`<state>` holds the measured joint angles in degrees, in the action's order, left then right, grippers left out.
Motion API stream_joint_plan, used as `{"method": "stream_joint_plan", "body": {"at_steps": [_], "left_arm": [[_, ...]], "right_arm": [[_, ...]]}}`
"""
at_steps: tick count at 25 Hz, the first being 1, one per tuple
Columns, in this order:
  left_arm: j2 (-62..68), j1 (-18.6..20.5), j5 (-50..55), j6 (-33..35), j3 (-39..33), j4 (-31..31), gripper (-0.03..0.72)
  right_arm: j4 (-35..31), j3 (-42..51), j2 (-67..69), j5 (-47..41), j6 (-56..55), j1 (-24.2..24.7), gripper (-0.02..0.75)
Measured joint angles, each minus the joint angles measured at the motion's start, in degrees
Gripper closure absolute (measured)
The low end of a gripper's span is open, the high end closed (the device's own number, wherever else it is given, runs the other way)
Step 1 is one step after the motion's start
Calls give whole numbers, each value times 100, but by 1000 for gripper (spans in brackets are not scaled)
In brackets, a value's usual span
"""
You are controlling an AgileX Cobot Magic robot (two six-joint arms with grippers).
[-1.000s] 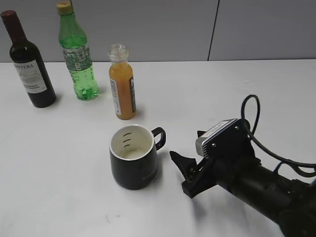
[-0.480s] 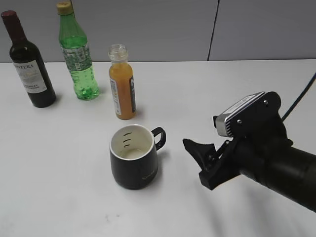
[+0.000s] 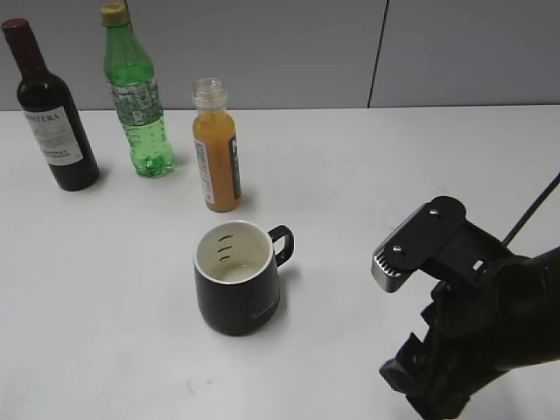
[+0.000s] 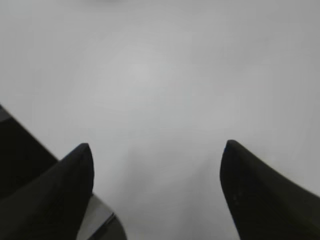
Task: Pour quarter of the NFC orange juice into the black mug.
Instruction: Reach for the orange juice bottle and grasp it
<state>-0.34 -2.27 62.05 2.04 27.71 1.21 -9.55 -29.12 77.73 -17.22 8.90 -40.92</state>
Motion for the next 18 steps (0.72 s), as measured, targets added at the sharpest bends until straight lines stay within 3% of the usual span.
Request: {"method": "stream_joint_plan", "body": {"at_steps": [7, 13, 18], "left_arm": [[0, 0, 0, 0, 0, 0, 457], [0, 0, 0, 0, 0, 0, 457], [0, 0, 0, 0, 0, 0, 457]], "right_arm": [[19, -287, -800, -2080, -209, 0, 143], [108, -291, -1741, -3043, -408, 0, 144], [470, -291, -2637, -3361, -890, 0, 144]]}}
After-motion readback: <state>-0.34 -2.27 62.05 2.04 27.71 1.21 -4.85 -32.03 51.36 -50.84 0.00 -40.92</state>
